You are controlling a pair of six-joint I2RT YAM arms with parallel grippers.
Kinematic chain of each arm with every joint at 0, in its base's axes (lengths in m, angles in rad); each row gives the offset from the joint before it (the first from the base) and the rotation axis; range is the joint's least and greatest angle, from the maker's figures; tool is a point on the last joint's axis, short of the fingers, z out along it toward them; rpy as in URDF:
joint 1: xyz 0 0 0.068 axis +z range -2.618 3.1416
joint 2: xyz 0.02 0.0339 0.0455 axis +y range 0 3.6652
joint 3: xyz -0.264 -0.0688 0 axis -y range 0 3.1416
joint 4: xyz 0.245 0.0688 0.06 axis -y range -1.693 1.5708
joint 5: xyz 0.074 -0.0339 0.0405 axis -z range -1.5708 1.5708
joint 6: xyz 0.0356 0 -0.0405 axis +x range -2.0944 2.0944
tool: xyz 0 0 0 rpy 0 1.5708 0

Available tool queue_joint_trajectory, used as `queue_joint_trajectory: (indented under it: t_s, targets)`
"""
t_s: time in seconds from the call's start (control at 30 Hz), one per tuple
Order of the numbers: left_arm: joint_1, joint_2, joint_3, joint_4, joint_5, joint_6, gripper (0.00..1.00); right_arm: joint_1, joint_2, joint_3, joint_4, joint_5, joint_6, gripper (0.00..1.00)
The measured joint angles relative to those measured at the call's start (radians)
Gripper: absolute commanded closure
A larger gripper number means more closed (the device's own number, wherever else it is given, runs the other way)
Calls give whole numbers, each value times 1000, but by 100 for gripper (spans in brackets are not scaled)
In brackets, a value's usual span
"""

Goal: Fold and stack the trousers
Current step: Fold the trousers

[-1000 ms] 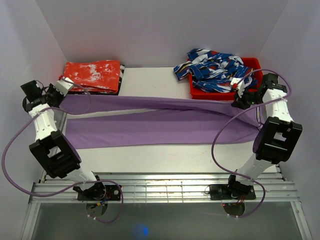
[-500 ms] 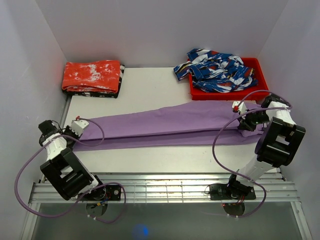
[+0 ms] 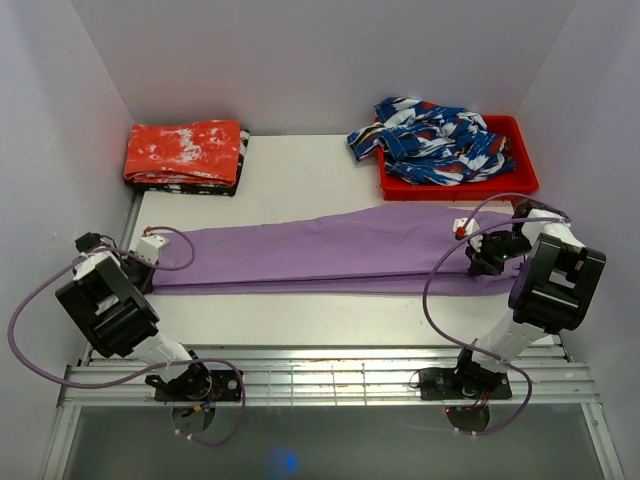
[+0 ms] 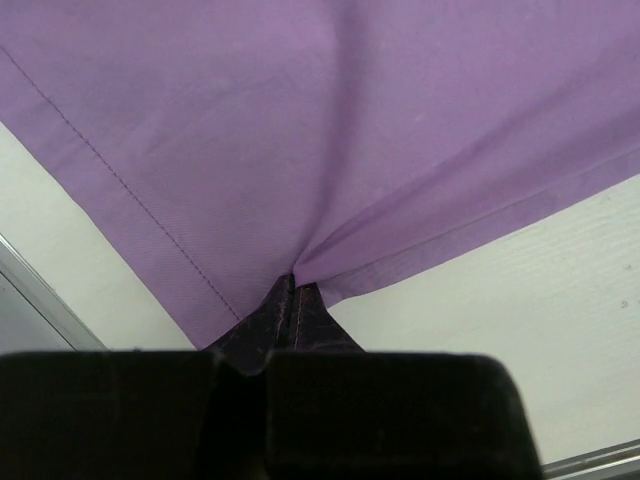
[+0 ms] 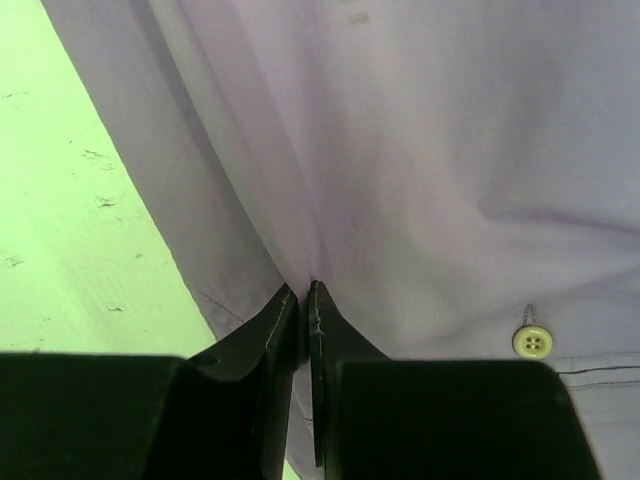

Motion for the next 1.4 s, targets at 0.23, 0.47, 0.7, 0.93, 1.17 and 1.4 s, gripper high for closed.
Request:
queue_joint_trajectory:
  t_s: [0.23,0.47,0.7,0.93,1.17,1.4]
  targets:
    - [0,61,72,-16,-32,-19,64,19,0,-18,-33,60,-24,49]
    - [19,36,156,-144,9,71,14,-15,-21,120,-190,51,-37,35]
    - [-146,-217,319,-257,231,75,3,-158,55,532,-260,-44,207,39]
    - [-797,-167,334,-47,233,-288,27,-253,162,495,-171,24,580,42]
    - [-1020,160,279,89,170,-564,39,-241,164,292,-56,159,758,43]
    - [-956,173,160,168,87,-583,46,-225,171,253,-15,187,818,54]
